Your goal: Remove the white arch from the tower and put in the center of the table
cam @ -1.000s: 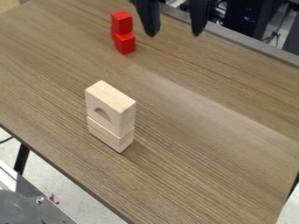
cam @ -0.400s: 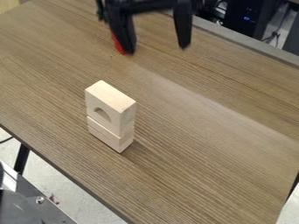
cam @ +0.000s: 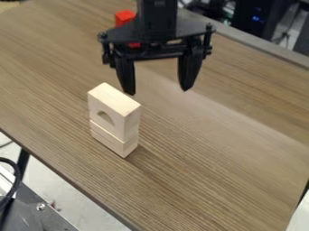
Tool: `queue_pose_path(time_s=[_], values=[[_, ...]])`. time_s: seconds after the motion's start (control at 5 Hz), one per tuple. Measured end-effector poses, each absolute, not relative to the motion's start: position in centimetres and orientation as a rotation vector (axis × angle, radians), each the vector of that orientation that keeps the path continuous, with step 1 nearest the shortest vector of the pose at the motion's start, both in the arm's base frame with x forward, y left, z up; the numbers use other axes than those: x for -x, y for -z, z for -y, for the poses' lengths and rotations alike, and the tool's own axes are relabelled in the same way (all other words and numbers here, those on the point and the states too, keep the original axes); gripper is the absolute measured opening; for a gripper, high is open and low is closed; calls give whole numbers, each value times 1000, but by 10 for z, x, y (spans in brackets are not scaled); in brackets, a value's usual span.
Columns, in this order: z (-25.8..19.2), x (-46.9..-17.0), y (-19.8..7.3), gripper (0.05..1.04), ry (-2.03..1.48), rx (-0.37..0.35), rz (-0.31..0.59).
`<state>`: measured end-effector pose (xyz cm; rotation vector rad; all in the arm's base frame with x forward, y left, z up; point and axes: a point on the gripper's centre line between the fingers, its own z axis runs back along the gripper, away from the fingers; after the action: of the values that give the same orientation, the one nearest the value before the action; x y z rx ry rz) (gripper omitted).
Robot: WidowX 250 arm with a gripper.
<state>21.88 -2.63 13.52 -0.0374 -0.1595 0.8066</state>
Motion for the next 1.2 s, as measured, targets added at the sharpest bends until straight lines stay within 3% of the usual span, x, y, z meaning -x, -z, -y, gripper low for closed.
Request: queue_pose_path(time_s=[0.2, 0.4, 0.8, 1.2], values=[[13, -222, -117, 999, -895, 36, 141], [0, -227, -115, 999, -1000, 77, 166], [-15, -223, -119, 999, -1174, 120, 289], [-20, -218, -108, 999, -1215, 15, 235]])
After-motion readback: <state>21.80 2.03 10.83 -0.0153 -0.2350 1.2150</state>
